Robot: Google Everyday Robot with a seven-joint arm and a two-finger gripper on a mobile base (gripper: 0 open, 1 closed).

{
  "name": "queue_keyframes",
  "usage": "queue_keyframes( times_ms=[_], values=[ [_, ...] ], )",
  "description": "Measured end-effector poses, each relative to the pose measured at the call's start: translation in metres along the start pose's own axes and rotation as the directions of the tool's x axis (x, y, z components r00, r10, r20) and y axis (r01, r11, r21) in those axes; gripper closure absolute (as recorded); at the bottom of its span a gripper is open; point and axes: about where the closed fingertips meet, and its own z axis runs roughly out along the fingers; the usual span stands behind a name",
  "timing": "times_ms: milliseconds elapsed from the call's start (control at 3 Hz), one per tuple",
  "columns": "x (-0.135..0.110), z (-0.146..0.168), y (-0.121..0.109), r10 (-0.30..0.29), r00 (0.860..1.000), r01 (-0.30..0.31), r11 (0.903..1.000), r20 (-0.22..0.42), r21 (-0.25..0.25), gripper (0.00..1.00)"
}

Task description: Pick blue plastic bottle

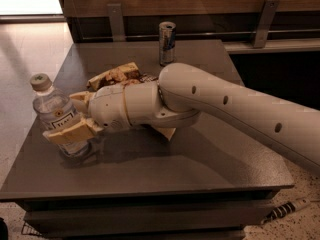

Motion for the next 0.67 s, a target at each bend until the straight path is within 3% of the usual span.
queue_keyframes(
  times_ms=[667],
  values=[
    [-0.046,-0.022,-0.008,-0.053,0.997,0.054,0.9983,0.051,-0.021,1.00]
  ],
)
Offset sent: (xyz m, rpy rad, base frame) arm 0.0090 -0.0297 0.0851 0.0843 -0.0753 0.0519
